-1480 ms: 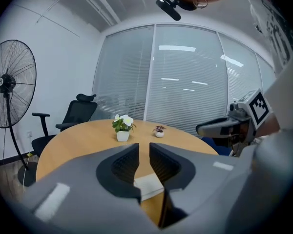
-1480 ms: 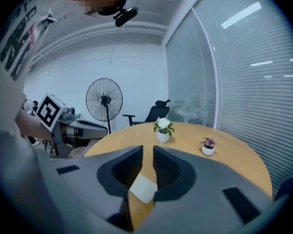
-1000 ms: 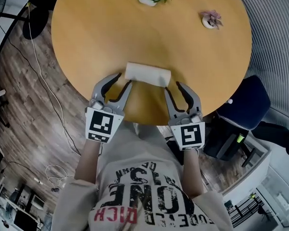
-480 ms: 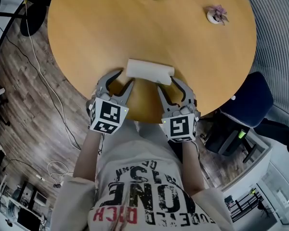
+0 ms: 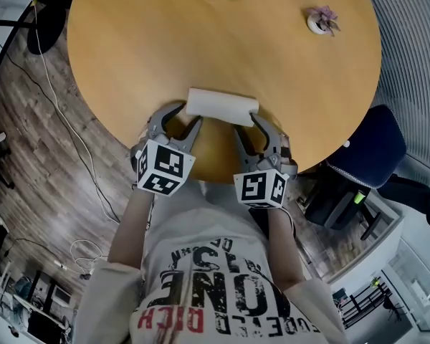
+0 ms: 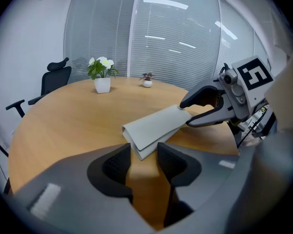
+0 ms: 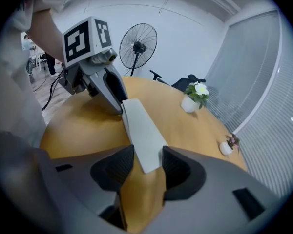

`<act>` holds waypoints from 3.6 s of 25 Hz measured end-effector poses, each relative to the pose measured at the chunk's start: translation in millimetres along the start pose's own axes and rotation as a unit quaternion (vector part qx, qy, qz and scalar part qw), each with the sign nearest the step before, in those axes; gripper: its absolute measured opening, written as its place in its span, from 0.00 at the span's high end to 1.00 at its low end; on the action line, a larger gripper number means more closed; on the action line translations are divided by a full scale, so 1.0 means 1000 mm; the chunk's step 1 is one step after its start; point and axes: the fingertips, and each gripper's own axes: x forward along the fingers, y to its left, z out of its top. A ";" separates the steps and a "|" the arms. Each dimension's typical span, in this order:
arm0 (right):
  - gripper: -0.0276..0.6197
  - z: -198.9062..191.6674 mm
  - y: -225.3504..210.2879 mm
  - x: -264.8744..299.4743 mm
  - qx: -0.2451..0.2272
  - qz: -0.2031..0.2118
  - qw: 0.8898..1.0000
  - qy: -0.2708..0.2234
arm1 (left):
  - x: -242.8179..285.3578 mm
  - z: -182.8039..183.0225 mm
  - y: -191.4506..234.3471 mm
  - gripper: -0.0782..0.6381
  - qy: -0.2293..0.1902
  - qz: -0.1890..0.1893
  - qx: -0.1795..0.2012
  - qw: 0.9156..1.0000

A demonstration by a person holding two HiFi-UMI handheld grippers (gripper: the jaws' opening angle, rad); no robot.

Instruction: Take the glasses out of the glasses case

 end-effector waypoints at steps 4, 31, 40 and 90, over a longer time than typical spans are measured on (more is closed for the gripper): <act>0.72 -0.002 0.000 0.002 0.002 -0.001 1.000 0.002 | 0.000 0.003 0.000 0.64 -0.001 -0.006 -0.007 1.000; 0.80 0.018 -0.027 -0.010 0.048 -0.011 0.998 -0.031 | 0.004 0.000 -0.003 0.66 -0.006 -0.016 -0.038 0.999; 0.82 0.027 -0.049 -0.006 0.062 -0.024 0.997 -0.045 | 0.003 0.000 -0.002 0.66 -0.004 -0.020 -0.042 0.999; 0.83 0.038 -0.097 0.020 0.168 -0.034 0.982 -0.085 | 0.005 -0.001 0.001 0.67 0.003 -0.024 -0.057 0.998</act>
